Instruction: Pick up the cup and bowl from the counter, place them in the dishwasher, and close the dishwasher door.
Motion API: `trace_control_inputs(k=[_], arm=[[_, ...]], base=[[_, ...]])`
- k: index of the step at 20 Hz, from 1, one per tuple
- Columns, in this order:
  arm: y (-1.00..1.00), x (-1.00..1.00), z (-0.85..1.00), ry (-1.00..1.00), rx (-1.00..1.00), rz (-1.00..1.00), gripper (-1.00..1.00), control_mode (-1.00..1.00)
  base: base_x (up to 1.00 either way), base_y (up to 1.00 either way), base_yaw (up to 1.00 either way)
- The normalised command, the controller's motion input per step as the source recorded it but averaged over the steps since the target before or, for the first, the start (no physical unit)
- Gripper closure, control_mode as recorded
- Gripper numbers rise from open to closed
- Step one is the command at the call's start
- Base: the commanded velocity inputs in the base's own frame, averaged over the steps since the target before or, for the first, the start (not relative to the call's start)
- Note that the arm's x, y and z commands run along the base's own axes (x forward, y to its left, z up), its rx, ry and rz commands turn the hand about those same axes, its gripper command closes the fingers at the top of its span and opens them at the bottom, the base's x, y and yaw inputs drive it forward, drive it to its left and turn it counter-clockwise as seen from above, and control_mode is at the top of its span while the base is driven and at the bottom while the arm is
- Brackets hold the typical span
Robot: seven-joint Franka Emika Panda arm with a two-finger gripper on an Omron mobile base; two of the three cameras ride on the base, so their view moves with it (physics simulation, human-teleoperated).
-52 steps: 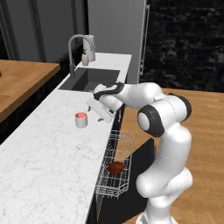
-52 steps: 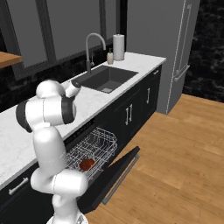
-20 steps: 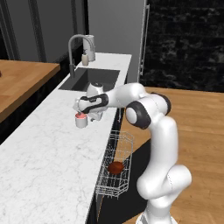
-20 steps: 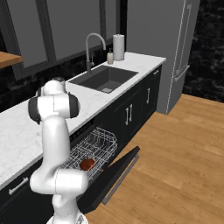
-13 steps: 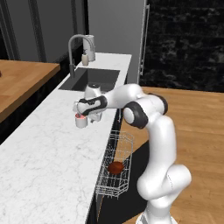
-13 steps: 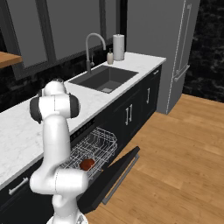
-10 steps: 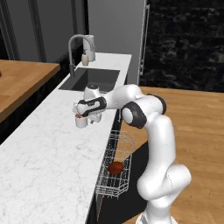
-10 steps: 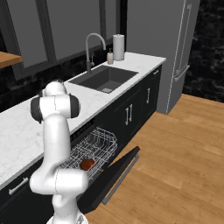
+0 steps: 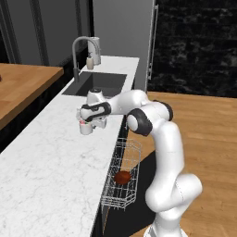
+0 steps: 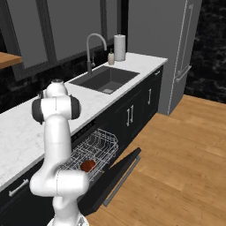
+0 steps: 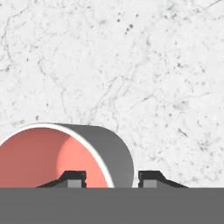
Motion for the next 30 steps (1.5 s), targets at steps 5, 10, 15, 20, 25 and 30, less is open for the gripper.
trace_control_inputs(k=[5,10,15,20,25,30], arm=[[-0.41,-0.37,0.0,0.0,0.0,0.0,1.0,-1.0],[-0.75,-0.79,0.0,0.0,0.03,0.0,1.0,-1.0],[-0.99,-0.99,0.0,0.0,0.1,-0.02,1.0,-1.0],[-1.0,-1.0,0.0,-0.02,0.17,-0.03,1.0,-1.0],[-1.0,-1.0,-0.02,0.0,0.19,-0.03,1.0,-1.0],[-0.89,-0.66,-0.39,0.05,0.12,-0.02,1.0,-1.0]], base=[[0.0,0.0,0.0],[0.0,0.0,0.0],[0.0,0.0,0.0],[0.0,0.0,0.0],[0.0,0.0,0.0],[0.0,0.0,0.0]])
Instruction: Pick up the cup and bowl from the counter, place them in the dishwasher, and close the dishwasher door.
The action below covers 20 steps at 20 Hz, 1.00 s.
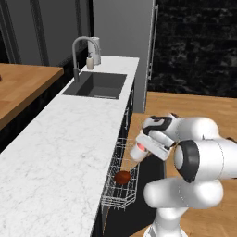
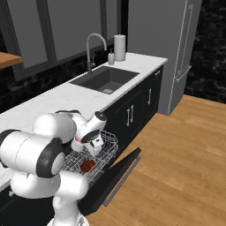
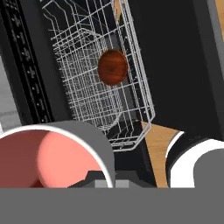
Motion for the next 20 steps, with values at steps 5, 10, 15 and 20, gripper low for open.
trace_control_inputs(k=[5,10,15,20], arm=[[-0.35,-0.17,-0.83,0.08,0.05,-0.02,1.0,-1.0],[-0.01,0.0,-0.73,0.02,0.08,-0.02,1.0,-1.0],[0.32,0.12,-0.63,0.08,0.14,0.0,1.0,-1.0],[0.6,0.0,-0.45,0.03,0.09,-0.02,1.0,-1.0]], base=[[0.0,0.0,0.0],[0.0,0.0,0.0],[0.0,0.0,0.0],[0.0,0.0,0.0]])
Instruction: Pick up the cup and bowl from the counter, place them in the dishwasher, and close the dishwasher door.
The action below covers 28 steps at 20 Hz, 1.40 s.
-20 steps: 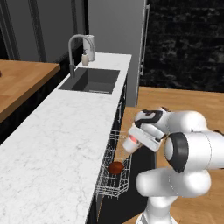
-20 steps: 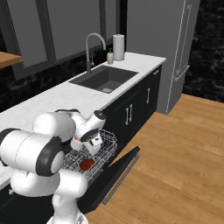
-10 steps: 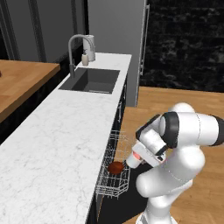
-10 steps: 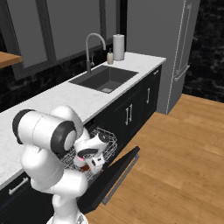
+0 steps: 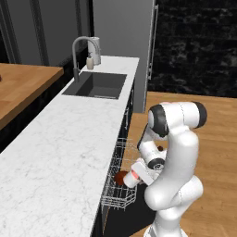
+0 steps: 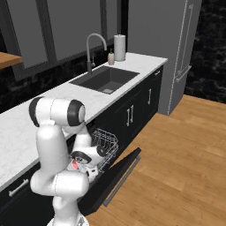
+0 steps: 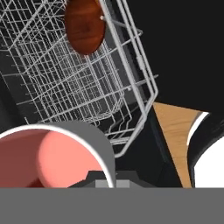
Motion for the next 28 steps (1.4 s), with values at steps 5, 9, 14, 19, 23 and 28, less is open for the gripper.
trace_control_inputs(k=[5,9,14,19,23,28], arm=[[0.41,0.0,-0.36,0.03,0.02,-0.07,1.0,-1.0],[0.2,0.01,-0.33,0.03,0.0,-0.11,1.0,-1.0],[0.03,0.01,-0.46,0.04,0.0,-0.16,1.0,-1.0],[0.0,0.08,-0.47,0.05,0.0,-0.18,-1.0,-1.0],[0.0,0.17,-0.36,0.04,0.0,-0.17,-1.0,-1.0],[0.0,0.03,-0.06,0.01,0.0,-0.15,-1.0,-1.0]], base=[[0.0,0.0,0.0],[0.0,0.0,0.0],[0.0,0.0,0.0],[0.0,0.0,0.0],[0.0,0.0,0.0],[0.0,0.0,0.0]])
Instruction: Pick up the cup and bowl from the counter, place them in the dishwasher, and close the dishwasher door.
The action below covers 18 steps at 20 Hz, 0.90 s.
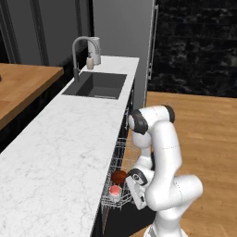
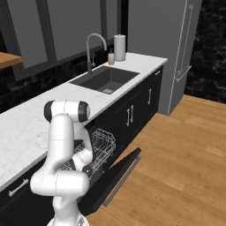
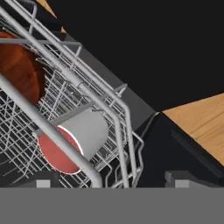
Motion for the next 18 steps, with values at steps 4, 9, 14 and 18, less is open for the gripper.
trace_control_inputs(k=[4,9,14,18], arm=[[-0.23,-0.16,0.46,-0.03,0.04,-0.13,-1.0,-1.0],[-0.68,-0.38,1.0,-0.08,0.15,-0.08,-1.0,-1.0],[-0.91,-0.06,1.0,-0.01,0.21,-0.06,-1.0,-1.0],[-1.0,0.08,1.0,0.05,0.23,-0.04,-1.0,-1.0]], base=[[0.0,0.0,0.0],[0.0,0.0,0.0],[0.0,0.0,0.0],[0.0,0.0,0.0]])
